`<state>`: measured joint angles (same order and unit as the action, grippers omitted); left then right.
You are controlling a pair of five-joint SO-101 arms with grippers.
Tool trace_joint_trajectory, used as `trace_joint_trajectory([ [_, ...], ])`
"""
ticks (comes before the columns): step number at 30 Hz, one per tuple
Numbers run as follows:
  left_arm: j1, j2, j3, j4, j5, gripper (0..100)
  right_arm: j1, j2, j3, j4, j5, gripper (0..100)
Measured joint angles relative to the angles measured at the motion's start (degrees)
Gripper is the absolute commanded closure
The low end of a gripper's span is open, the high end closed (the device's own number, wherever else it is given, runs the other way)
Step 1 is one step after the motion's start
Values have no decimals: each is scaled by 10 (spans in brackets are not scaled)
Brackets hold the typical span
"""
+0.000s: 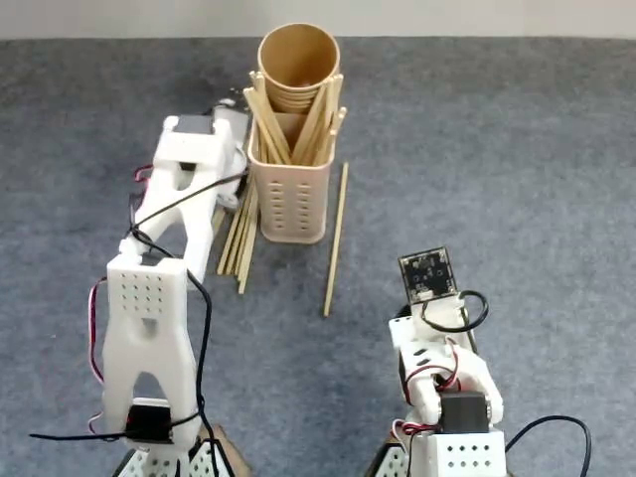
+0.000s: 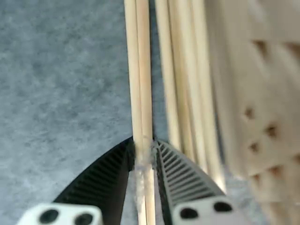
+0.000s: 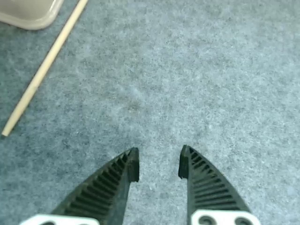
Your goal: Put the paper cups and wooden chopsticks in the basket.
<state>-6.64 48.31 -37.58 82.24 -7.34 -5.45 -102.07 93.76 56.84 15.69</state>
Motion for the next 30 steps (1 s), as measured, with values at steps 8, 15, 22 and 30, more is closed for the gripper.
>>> trace_joint_trajectory([
  [8, -58, -57, -217, 163, 2, 996, 0, 0, 0, 0, 0, 850],
  [15, -25, -259, -314, 193, 25, 997, 0, 0, 0, 0, 0, 850],
  [22, 105, -607, 0, 174, 27, 996, 0, 0, 0, -12, -1, 850],
  [30, 182, -818, 345, -209, 69, 996, 0, 0, 0, -12, -1, 850],
])
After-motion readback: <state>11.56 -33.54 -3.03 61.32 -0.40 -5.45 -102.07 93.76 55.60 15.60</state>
